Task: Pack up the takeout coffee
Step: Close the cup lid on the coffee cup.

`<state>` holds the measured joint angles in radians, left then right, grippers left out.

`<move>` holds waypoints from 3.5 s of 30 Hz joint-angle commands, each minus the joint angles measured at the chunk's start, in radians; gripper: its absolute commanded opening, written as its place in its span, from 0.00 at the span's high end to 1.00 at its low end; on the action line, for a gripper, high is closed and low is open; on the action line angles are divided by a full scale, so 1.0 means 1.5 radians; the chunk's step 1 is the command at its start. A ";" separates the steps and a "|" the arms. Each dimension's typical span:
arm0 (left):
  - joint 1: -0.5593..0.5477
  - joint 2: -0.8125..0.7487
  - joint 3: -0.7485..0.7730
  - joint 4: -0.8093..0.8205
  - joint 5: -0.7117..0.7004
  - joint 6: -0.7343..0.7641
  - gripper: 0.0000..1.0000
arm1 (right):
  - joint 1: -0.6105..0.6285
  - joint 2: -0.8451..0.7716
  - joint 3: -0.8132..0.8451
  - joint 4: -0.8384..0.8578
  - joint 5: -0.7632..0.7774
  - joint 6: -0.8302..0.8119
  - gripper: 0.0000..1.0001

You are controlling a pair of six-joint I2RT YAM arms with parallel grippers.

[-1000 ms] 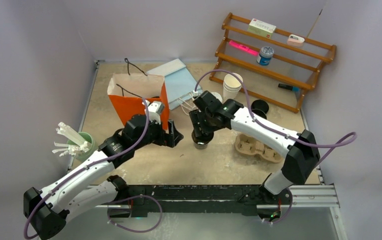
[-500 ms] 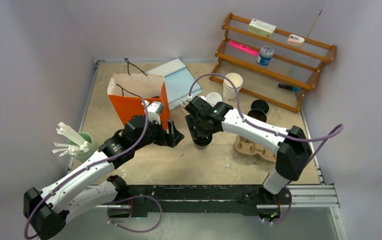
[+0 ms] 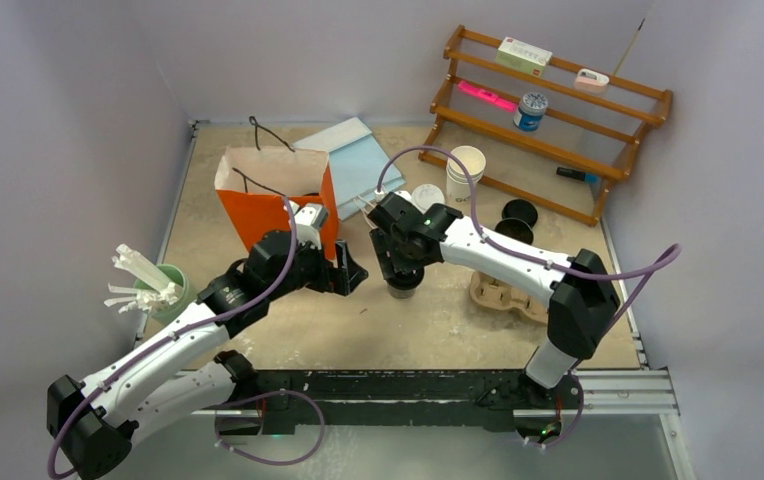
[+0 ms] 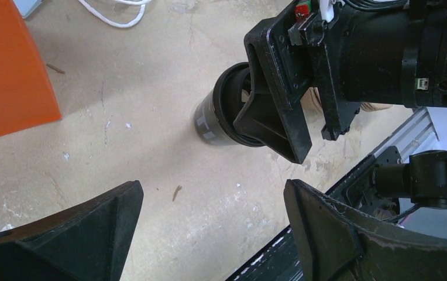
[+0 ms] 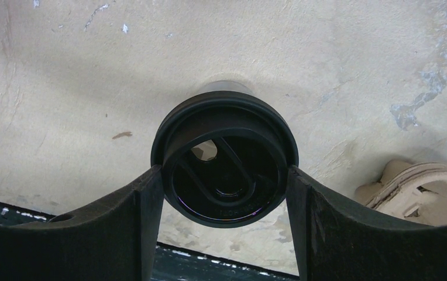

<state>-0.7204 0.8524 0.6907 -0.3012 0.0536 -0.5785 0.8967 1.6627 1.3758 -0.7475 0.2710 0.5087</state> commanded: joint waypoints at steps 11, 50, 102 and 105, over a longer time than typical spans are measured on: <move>0.002 -0.003 0.008 0.015 0.014 0.018 0.04 | 0.004 0.012 -0.002 0.015 -0.001 0.007 0.41; 0.002 -0.003 0.001 0.021 0.021 0.003 0.04 | 0.009 0.000 0.025 -0.046 0.006 0.025 0.41; 0.002 0.011 -0.013 0.036 0.035 -0.010 0.05 | 0.010 0.007 -0.071 0.000 -0.043 0.017 0.45; 0.009 0.016 -0.033 0.067 0.048 -0.046 0.13 | 0.009 0.012 -0.073 -0.004 -0.043 0.016 0.46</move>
<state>-0.7200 0.8658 0.6773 -0.2813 0.0875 -0.5842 0.9047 1.6428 1.3106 -0.6769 0.2661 0.5091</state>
